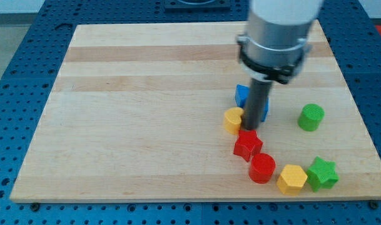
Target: Nudge the red star down
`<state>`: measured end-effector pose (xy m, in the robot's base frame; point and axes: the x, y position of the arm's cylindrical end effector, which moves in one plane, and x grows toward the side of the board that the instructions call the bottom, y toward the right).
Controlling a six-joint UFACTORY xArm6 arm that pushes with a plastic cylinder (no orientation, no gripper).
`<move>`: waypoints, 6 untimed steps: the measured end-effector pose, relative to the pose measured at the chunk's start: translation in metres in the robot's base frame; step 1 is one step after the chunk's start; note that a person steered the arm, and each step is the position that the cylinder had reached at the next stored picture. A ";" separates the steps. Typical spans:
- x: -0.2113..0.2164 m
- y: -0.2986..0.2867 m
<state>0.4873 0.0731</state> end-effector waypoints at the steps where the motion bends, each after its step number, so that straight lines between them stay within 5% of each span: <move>1: -0.028 -0.036; 6: 0.015 0.067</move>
